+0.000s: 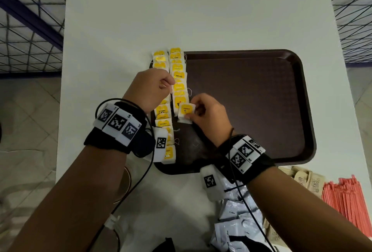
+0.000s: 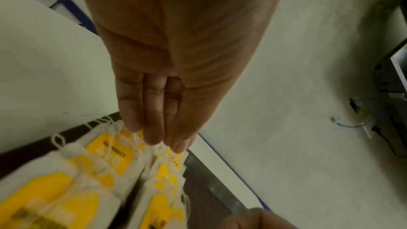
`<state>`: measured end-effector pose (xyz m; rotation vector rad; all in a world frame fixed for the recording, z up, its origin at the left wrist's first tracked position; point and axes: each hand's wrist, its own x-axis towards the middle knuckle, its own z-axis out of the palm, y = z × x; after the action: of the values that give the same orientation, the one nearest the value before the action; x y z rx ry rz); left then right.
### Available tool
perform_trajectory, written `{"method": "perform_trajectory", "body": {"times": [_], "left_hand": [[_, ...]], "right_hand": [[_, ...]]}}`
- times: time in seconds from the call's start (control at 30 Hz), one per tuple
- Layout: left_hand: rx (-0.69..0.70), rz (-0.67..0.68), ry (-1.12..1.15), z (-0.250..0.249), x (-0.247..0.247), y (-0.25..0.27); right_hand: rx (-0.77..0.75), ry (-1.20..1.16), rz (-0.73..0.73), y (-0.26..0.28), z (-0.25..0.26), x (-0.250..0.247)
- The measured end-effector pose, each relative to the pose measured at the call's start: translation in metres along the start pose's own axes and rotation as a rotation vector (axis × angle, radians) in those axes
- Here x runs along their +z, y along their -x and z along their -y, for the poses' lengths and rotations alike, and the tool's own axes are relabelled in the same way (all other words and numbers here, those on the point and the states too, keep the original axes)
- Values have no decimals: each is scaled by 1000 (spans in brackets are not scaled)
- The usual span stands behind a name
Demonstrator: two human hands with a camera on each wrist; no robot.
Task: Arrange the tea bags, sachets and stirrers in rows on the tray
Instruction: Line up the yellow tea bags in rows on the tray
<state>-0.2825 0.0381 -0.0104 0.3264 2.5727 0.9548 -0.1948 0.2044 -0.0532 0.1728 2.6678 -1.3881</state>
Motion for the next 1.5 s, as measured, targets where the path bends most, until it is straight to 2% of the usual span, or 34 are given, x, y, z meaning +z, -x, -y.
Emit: {"method": "perform_trajectory", "body": {"times": [0.07, 0.27, 0.47, 0.6, 0.77, 0.83, 0.93, 1.03, 1.13, 1.27, 1.4, 1.5], "left_hand": [[-29, -3, 31, -2, 2, 4], [-117, -65, 99, -9, 21, 26], [-131, -140, 140, -12, 40, 49], [-133, -138, 198, -13, 45, 54], [-157, -139, 244, -12, 48, 58], [-154, -157, 230, -12, 48, 59], [-123, -210, 247, -11, 46, 56], [-96, -248, 244, -8, 41, 46], [-91, -272, 232, -5, 35, 34], [-103, -266, 207, -5, 28, 23], [-80, -261, 145, -6, 25, 12], [-84, -265, 135, -4, 24, 6]], "right_hand": [[27, -57, -43, -1, -1, 2], [-44, -35, -105, 4, -8, 8], [-22, -56, -26, 12, -9, 12], [-35, -64, -119, 10, -8, 12], [-63, -56, -38, 5, -5, 12], [-61, -54, -59, 3, -5, 12], [-14, -78, -130, -5, -2, 7], [47, -137, -92, -16, 2, 8], [39, -156, -47, -27, 6, 10], [54, -143, -115, -39, 7, 8], [48, -164, -63, -51, 8, 11], [40, -149, -96, -57, 7, 11]]}}
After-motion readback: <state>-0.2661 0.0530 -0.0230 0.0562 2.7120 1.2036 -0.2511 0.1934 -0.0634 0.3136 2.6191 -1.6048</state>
